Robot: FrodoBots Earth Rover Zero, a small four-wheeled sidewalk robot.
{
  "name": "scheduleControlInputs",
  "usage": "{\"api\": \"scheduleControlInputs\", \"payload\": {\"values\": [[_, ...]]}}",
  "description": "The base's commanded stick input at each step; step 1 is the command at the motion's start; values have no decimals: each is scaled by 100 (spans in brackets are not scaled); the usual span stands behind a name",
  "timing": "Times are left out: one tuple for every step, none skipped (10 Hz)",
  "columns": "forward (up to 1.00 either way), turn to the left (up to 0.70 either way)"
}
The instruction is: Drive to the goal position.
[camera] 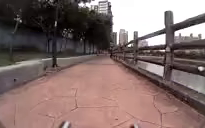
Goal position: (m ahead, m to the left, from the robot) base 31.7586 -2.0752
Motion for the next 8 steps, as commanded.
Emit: {"api": "scheduleControlInputs", "payload": {"values": [[100, 0], [100, 0], [100, 0], [100, 0], [100, 0], [100, 0], [100, 0], [100, 0]]}}
